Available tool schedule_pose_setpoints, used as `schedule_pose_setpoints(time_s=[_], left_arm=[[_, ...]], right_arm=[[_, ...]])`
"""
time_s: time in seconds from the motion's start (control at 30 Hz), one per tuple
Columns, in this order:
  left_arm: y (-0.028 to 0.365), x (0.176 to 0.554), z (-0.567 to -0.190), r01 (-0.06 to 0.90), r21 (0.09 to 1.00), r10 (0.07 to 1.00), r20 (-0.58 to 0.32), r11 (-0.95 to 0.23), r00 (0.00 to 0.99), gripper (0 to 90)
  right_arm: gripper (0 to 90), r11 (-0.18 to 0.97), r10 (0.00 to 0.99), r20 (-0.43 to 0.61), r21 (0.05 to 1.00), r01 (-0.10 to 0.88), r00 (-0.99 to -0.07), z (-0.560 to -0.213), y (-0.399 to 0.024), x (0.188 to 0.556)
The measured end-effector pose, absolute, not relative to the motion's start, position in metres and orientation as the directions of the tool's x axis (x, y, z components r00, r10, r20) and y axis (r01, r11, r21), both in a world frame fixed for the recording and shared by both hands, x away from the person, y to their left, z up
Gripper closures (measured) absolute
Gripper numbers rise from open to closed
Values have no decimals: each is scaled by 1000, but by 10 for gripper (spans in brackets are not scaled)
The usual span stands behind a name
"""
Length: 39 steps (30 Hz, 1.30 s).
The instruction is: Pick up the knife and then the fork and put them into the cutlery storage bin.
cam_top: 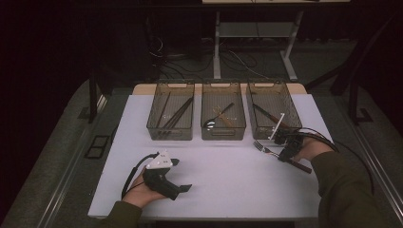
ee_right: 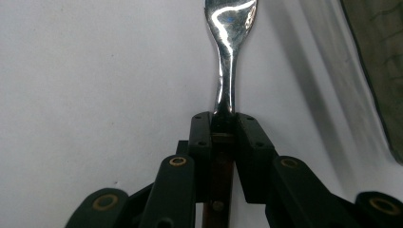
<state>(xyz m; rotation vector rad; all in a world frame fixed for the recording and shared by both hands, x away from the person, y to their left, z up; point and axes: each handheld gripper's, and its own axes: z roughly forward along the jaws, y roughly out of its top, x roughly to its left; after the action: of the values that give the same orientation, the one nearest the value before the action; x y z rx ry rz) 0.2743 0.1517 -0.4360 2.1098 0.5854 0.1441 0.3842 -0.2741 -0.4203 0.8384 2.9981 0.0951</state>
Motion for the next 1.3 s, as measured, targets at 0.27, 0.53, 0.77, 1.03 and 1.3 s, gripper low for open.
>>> schedule_pose_setpoints(time_s=[0.27, 0.53, 0.77, 1.03, 1.3], left_arm=[[151, 275, -436, 354, 809, 460, -118, -469, 880, 0], [151, 275, -436, 354, 809, 460, -119, -469, 880, 0], [151, 275, -436, 352, 809, 459, -116, -471, 881, 0], [153, 275, -436, 354, 814, 463, -120, -461, 878, 0], [154, 275, -436, 353, 813, 463, -119, -463, 878, 0]], right_arm=[[776, 834, 536, -32, 175, 524, -843, -418, -285, 377], [776, 771, 572, -11, 348, 533, -820, -409, -301, 368], [776, 669, 612, 41, 505, 545, -789, -402, -318, 358], [775, 534, 651, 111, 636, 557, -751, -399, -338, 352], [776, 430, 668, 131, 735, 524, -732, -389, -349, 348]])
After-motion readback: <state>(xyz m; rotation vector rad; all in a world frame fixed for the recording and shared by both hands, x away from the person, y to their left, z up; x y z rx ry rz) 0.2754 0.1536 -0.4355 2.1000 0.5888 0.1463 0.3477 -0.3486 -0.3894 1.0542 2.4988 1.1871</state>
